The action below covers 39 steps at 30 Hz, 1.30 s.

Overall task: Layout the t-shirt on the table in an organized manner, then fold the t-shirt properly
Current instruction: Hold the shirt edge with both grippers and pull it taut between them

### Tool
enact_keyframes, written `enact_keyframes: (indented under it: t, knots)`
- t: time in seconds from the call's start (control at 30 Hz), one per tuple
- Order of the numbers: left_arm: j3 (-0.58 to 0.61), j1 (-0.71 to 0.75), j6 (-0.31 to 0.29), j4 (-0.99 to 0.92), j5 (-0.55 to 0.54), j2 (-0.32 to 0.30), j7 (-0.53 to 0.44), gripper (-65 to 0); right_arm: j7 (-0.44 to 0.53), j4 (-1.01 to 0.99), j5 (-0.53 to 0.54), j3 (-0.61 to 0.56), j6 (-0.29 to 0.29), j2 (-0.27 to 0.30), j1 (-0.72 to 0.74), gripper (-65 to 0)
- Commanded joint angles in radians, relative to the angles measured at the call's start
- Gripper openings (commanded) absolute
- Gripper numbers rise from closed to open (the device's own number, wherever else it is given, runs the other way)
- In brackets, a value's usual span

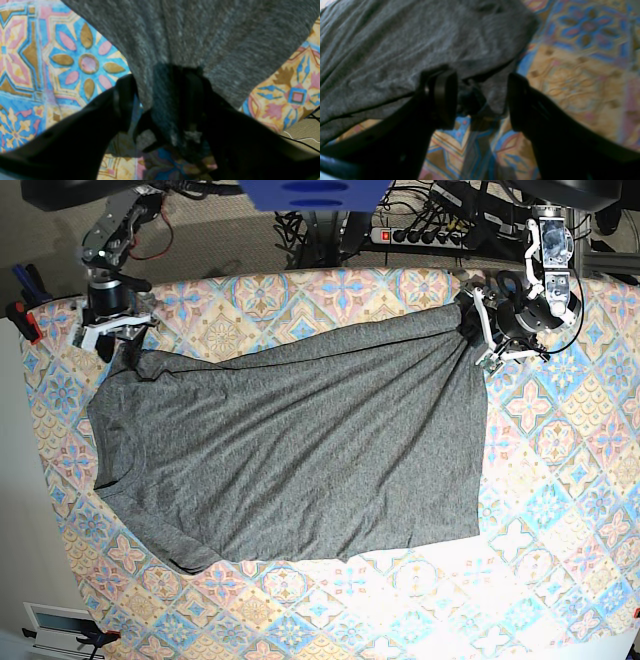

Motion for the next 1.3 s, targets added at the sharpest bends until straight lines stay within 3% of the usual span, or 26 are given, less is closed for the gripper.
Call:
enact_keyframes:
  t: [0.0,0.13,0.33,0.57,0.77,0.83,0.97,1.07,1.27]
  knots:
    - [0.002,0.009,0.005,-0.011,0.067,-0.007,0.065,-34.9,0.024,0.002,0.013,0.002,0.003,0.011,-0.003,-34.3]
    - [0.002,0.009,0.005,-0.011,0.067,-0.007,0.065,-34.9,0.024,-0.036,0.013,0.002,0.004,0.011,-0.003,-34.3]
    - [0.002,0.009,0.005,-0.011,0.067,-0.007,0.065,-34.9,0.024,-0.104,0.013,0.002,0.104,0.011,0.039,-34.3]
    - [0.002,0.009,0.005,-0.011,0.067,-0.007,0.065,-34.9,-0.050,-0.142,0.013,0.002,0.112,0.012,0.051,-34.3]
    - [0.002,0.009,0.005,-0.011,0.067,-0.007,0.065,-35.0,-0.057,-0.142,0.013,0.002,0.112,0.012,0.051,-35.5]
    - [0.002,0.008,0.005,-0.011,0.067,-0.007,0.065,-35.1,-0.057,-0.142,0.013,0.002,0.112,0.012,0.051,-39.3]
    - [0.033,-0.034,0.005,-0.015,0.069,0.009,0.065,-35.5,-0.057,-0.142,0.011,0.002,0.110,0.012,0.051,-53.2]
    - [0.062,-0.055,0.005,-0.015,0.069,0.022,0.065,-41.0,-0.057,-0.136,0.010,0.002,0.109,0.012,0.051,-63.9]
    - [0.073,-0.090,0.005,-0.015,0.138,0.111,0.065,-57.8,-0.057,-0.131,0.010,0.009,0.109,0.012,0.051,-65.0]
